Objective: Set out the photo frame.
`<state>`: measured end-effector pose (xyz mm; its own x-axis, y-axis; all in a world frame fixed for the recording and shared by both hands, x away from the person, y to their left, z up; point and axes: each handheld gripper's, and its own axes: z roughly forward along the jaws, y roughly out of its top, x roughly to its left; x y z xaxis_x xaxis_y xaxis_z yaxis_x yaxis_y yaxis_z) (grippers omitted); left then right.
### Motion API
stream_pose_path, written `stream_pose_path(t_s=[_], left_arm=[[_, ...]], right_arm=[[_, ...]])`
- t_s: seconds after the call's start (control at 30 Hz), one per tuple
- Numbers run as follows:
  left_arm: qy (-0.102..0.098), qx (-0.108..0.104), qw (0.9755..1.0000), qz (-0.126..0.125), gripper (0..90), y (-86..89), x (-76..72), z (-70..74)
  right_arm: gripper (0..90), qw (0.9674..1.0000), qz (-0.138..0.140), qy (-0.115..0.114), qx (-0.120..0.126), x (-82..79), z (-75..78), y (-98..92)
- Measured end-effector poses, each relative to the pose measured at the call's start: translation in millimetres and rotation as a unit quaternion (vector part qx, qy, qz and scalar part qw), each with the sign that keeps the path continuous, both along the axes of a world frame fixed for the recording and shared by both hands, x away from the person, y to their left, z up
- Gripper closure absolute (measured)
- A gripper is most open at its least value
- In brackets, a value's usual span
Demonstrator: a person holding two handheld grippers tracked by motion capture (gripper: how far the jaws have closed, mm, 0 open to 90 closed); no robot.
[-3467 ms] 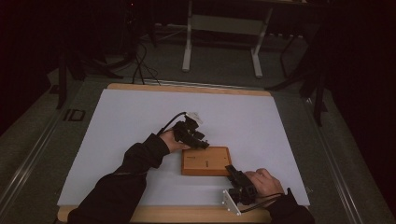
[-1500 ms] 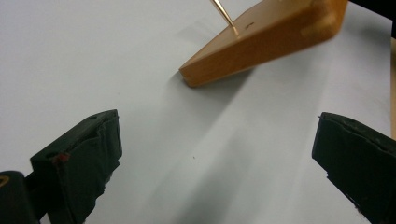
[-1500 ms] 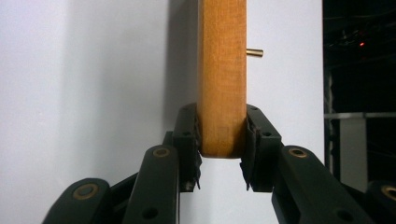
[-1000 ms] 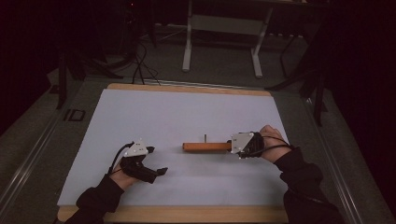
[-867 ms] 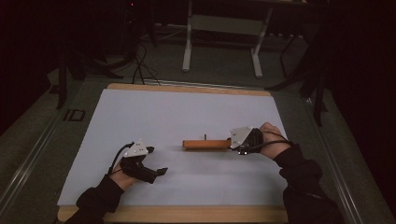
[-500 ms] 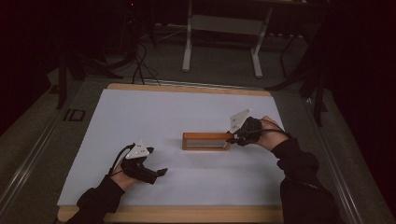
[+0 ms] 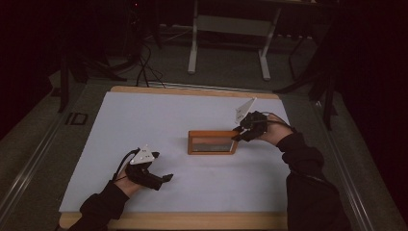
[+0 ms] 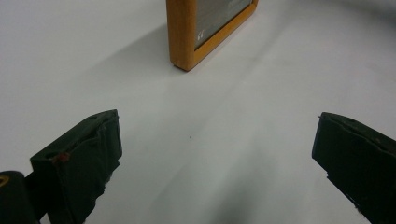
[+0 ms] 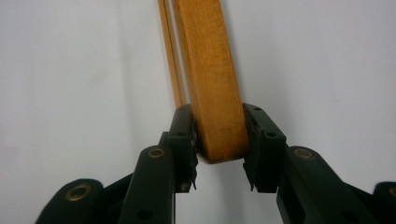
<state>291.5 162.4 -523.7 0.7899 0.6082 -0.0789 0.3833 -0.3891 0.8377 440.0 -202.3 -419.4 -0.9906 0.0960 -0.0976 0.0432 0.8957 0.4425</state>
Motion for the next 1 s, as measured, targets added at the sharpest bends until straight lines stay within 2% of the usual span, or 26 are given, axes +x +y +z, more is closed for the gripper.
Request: stream_pose_path(t_s=[0.13,0.3,0.77,1.0], left_arm=[[-0.002,-0.002,1.0000,-0.002,2.0,0.2,0.2,0.2],[-0.002,-0.005,1.0000,-0.004,2.0,0.8,0.6,0.3],[0.004,-0.002,0.9999,-0.010,2.0,-0.9,1.1,-2.1],[0.007,-0.002,0.9999,-0.012,2.0,-1.6,1.1,-3.1]], right_arm=[[66.3,0.9998,-0.014,0.017,0.005,7.8,-0.1,0.0],[65.5,0.9993,-0.025,0.025,0.010,16.3,-1.2,0.5],[60.6,0.9986,-0.044,0.025,0.014,34.0,-8.1,2.8],[58.9,0.9988,-0.043,0.021,0.014,38.6,-10.8,3.7]])
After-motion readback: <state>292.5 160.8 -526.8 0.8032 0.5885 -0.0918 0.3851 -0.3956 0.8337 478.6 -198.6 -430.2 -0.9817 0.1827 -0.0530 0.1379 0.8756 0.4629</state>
